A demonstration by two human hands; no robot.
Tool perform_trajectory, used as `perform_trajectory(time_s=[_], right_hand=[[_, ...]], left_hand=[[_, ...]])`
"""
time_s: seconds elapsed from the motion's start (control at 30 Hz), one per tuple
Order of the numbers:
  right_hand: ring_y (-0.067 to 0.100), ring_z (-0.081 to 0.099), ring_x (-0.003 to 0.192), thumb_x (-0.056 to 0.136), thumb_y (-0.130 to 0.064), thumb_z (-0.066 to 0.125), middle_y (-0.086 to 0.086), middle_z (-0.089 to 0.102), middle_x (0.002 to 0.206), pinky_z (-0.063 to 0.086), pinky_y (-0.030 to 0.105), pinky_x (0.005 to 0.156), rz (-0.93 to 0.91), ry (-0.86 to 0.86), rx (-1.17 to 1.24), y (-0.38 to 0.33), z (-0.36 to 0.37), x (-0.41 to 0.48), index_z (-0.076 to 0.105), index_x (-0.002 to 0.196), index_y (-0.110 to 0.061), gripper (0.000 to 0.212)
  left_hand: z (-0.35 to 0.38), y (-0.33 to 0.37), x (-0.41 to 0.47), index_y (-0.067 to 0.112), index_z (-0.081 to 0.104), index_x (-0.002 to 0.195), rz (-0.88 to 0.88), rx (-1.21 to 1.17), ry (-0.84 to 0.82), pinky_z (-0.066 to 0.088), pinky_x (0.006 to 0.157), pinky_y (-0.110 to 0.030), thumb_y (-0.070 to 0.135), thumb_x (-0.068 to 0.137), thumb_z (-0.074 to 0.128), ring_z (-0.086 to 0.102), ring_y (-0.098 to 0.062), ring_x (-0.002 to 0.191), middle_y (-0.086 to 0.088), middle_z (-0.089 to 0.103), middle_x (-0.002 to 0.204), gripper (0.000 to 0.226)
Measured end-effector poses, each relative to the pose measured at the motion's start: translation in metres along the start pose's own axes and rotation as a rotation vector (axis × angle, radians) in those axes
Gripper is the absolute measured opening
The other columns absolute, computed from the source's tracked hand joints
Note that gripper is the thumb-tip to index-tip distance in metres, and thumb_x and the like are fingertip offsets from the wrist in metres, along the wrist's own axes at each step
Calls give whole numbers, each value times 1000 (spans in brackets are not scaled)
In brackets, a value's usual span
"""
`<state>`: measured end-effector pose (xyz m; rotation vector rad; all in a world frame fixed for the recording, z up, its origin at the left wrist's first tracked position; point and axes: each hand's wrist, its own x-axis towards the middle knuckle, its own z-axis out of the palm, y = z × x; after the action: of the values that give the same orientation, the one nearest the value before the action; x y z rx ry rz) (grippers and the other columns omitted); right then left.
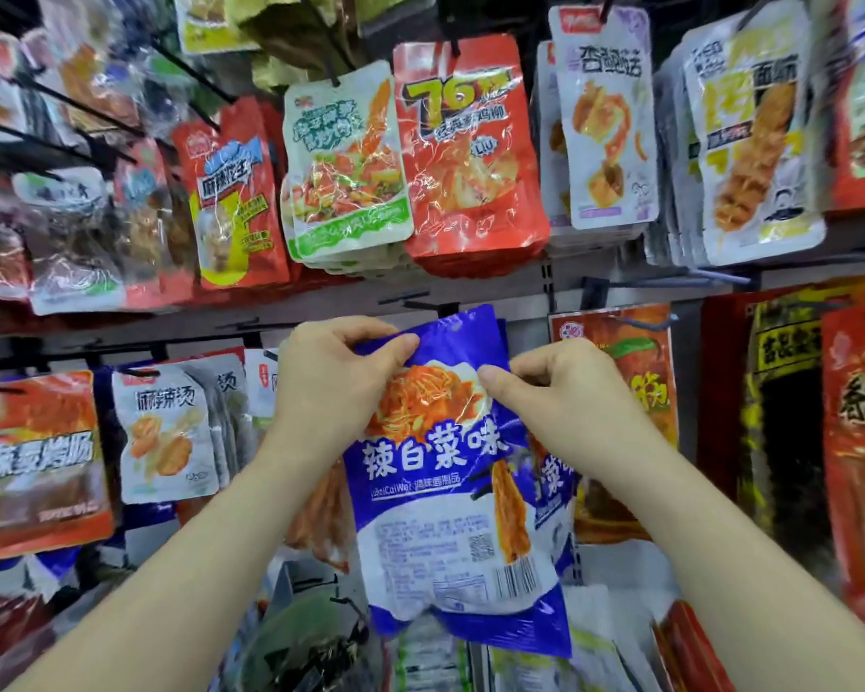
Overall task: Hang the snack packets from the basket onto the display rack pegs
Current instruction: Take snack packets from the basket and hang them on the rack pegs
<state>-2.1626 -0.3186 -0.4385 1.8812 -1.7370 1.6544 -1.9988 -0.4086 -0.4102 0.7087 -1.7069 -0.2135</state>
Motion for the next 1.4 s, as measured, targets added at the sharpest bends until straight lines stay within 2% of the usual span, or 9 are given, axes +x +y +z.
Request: perform_trajectory(time_s=[0.17,0.4,0.57,0.67,0.77,0.93,1.07,1.27,1.4], right_hand=[[-1,40,36,94,-26,63,-3,24,41,33,5,47,38,2,-1,6,1,4,36,52,-5,53],[12,26,41,92,-34,63,2,31,43,26,18,42,80,1,-30,15,8,5,39,52,0,57],[11,31,39,92,-34,63,-4,30,37,26,21,43,92,6,-64,18,9,8,36,48,-12,56],[10,32,42,92,-36,62,1,37,44,27,20,43,97,6,-73,19,10,8,41,50,-8,54],[9,36,42,91,-39,63,3,41,43,30,20,43,109,-8,-97,19,9,7,45,50,-9,53],[1,62,60,83,-32,72,-6,72,69,49,21,55,230,-128,-135,18,-19,2,75,85,-21,12],[2,64,65,80,-2,65,-10,72,79,46,18,54,222,-96,-139,20,-49,2,67,84,-30,29],[12,69,64,73,0,80,0,72,74,52,19,55,206,14,-54,20,-60,0,71,78,-22,25],[18,72,64,72,0,82,7,74,74,54,23,51,274,50,136,17,-58,-2,74,83,-14,20]], left_hand=[[4,-6,12,25,75,74,-64,-35,-105,42,53,-8,24,82,75,58,10,54,23,64,57,8],[4,-12,21,17,74,88,-258,-114,-297,52,64,-28,23,90,67,66,-11,65,2,73,73,9],[1,-17,2,33,51,88,-30,-11,-173,45,67,-13,6,80,73,58,-1,77,8,62,93,36],[-9,-23,-31,20,58,97,292,297,-12,34,90,-9,4,75,76,50,-10,99,-2,55,110,33],[-3,-33,-64,12,64,118,502,532,-60,41,101,-38,22,80,70,48,-32,122,-15,52,134,40],[23,-49,-65,23,34,147,372,712,-353,29,112,-43,69,83,33,26,-32,144,-13,26,157,79],[37,-52,-48,34,27,149,315,656,-451,20,117,-42,59,85,52,3,-31,149,-11,3,162,72],[64,-48,-27,37,33,145,261,661,-466,22,116,-48,47,90,58,3,-34,148,-16,7,161,61],[71,-45,-23,30,50,136,282,560,-531,40,107,-42,38,94,54,33,-28,139,-8,37,151,43]])
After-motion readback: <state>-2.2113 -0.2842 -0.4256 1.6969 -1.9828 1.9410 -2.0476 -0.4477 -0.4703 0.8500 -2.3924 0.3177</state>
